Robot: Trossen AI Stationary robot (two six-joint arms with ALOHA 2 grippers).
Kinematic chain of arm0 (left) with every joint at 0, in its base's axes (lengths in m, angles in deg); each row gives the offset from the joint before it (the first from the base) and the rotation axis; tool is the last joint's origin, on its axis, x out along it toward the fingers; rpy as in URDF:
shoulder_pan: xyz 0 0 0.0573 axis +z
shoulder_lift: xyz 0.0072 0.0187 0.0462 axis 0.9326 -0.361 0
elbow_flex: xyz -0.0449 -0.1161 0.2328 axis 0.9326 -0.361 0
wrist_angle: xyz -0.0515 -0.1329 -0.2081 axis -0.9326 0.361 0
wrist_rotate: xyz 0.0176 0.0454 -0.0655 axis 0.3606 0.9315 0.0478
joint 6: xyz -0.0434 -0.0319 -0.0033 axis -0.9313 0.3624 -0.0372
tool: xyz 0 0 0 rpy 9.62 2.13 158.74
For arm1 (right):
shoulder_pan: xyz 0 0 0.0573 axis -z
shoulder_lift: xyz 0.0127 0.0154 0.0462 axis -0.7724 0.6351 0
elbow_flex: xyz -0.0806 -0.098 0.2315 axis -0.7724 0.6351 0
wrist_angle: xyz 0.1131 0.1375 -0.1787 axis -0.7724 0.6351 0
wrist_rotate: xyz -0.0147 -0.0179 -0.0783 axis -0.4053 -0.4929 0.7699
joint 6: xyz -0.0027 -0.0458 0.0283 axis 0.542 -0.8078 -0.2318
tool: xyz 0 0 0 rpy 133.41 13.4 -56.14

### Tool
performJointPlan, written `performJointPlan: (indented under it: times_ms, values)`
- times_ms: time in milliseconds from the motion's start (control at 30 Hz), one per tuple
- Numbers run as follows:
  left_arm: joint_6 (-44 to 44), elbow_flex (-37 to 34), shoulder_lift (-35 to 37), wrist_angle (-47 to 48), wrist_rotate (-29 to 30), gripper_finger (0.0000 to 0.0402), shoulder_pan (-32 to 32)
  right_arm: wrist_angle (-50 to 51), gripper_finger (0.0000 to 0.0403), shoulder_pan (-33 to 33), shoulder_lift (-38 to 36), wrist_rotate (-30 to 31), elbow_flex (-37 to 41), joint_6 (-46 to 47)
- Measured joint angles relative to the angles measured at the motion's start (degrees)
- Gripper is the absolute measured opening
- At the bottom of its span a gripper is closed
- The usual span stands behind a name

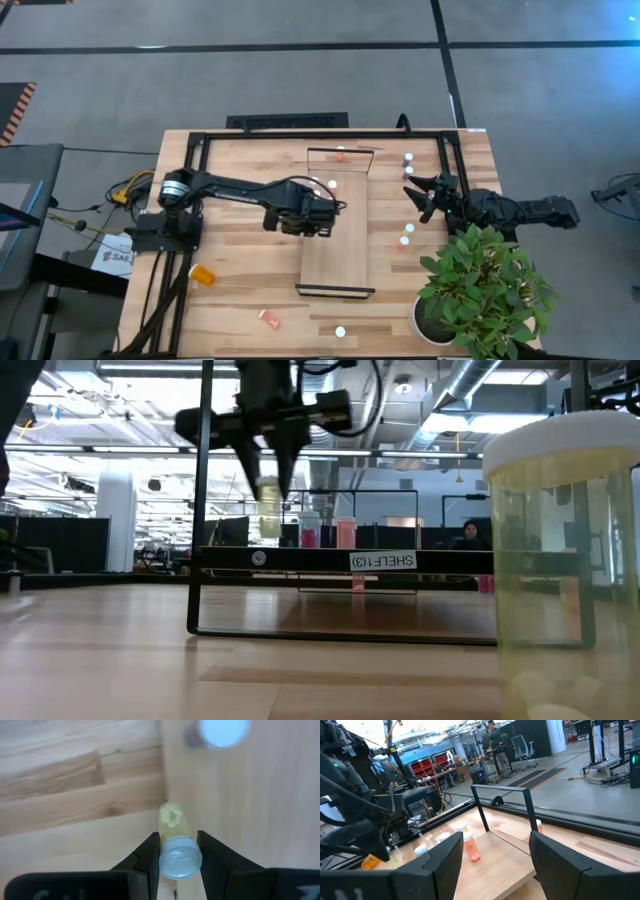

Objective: Pick and place medicine bottles onto shelf by color
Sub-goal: Put the yellow pill bottle on the shelf

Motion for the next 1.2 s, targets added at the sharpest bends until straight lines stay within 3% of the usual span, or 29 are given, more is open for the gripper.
performJointPlan:
  times_ms: [333,1200]
  values:
    - [3.7,7.6,-7.2,0.7,-3.2,0.0084,0.3,0.0,0.0251,0.0,0.0,0.0,0.0,0.0]
    - [3.3,7.3,-8.1,-0.2,-2.9,0.0086,2.2,0.0,0.0251,0.0,0.0,0.0,0.0,0.0]
